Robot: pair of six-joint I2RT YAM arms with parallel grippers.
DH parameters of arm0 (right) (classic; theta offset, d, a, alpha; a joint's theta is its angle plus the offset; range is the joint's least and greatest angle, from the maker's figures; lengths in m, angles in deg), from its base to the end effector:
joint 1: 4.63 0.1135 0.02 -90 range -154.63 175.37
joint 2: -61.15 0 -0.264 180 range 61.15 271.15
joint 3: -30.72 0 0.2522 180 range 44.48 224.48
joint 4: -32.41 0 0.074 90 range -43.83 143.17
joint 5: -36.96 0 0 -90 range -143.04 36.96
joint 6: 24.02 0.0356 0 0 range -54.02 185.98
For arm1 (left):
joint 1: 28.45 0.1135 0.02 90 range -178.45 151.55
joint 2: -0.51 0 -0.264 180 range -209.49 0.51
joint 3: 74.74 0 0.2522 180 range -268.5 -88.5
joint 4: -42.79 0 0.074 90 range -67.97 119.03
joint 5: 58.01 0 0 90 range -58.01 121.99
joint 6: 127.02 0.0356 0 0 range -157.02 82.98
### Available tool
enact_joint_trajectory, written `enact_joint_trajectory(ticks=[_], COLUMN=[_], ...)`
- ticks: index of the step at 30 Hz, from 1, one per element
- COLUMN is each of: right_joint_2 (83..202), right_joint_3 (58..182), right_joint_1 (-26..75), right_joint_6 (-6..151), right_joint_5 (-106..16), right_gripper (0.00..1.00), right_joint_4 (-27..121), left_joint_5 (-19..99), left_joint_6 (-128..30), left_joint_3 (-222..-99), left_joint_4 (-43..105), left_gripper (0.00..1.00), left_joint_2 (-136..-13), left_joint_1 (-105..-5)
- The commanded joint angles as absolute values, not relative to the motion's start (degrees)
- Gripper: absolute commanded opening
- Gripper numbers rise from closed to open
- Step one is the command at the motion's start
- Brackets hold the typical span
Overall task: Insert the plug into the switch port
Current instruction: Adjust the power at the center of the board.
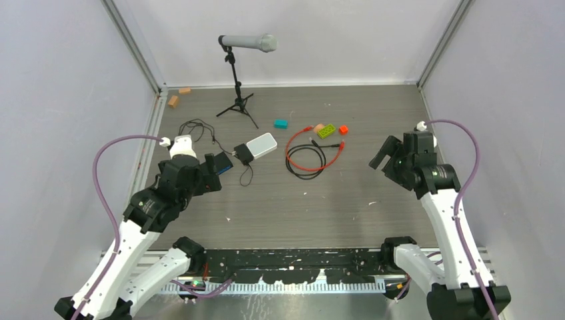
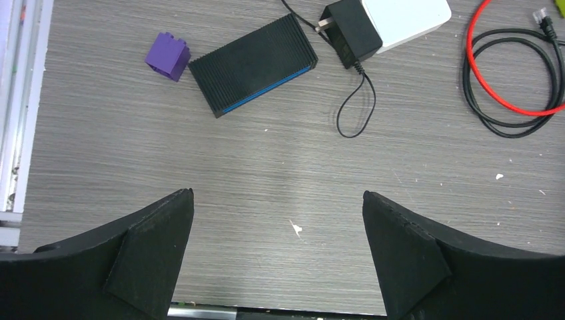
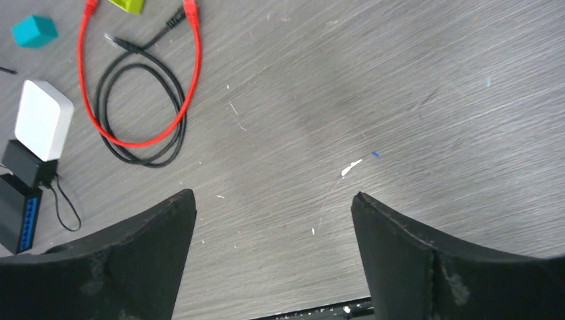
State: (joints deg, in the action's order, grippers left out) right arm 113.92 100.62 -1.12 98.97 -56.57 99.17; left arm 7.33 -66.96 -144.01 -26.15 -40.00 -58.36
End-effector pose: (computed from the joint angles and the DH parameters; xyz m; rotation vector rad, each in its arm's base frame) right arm 0.1720 0.0084 0.3145 0.6491 2.3583 0.2100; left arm 0.1128 -0.0478 0.3377 -0.2226 2.1876 -0.0924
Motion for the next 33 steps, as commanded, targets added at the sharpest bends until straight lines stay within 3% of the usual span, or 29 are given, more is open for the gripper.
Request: enact_joint_trajectory(ticks=[1, 6, 9, 12, 14, 16, 18, 24, 28, 33], right_joint_2=[105.6, 99.5, 102.8, 110.2, 114.8, 118.9, 125.6, 153.6, 170.7, 183.6], right_joint_3=[101.6, 96.5, 96.5, 97.0, 98.4, 100.7, 104.9, 120.0, 132.6, 143.1], right_joint_1=[-1.3, -1.3, -1.3, -0.7, 5.4, 17.6, 27.7, 40.0, 45.4, 46.7], right_joint_6=[102.6, 102.4, 101.0, 104.0, 106.9, 107.1, 106.1, 102.1, 97.6, 98.8], right_joint_5=[-60.6, -62.0, -54.8, -47.2, -47.2, -59.0, -66.5, -63.6, -65.8, -64.0], right_gripper=[0.97, 1.0, 0.98, 0.91, 0.88, 0.89, 0.89, 0.87, 0.87, 0.87], right_joint_4=[94.6, 89.1, 85.4, 79.8, 76.3, 73.8, 71.6, 66.7, 67.4, 67.1], left_joint_5=[3.6, 6.5, 5.8, 5.7, 6.2, 5.8, 5.0, 2.3, 1.7, 2.7], left_joint_6=[-66.0, -61.5, -61.2, -61.4, -61.4, -60.7, -60.6, -62.3, -62.4, -61.9], left_joint_3=[-147.0, -148.2, -147.1, -147.3, -148.8, -149.7, -148.9, -147.0, -146.3, -145.7], left_joint_4=[-28.4, -27.7, -28.0, -28.5, -29.8, -30.7, -31.1, -30.5, -30.2, -29.3], left_gripper=[1.0, 1.0, 1.0, 1.0, 1.0, 1.0, 1.0, 1.0, 1.0, 1.0], left_joint_2=[-39.5, -38.1, -37.1, -36.6, -37.0, -37.8, -38.1, -37.1, -35.4, -33.7], left_joint_1=[-58.2, -58.2, -58.2, -58.2, -58.2, -58.2, -58.2, -58.2, -58.2, -58.2])
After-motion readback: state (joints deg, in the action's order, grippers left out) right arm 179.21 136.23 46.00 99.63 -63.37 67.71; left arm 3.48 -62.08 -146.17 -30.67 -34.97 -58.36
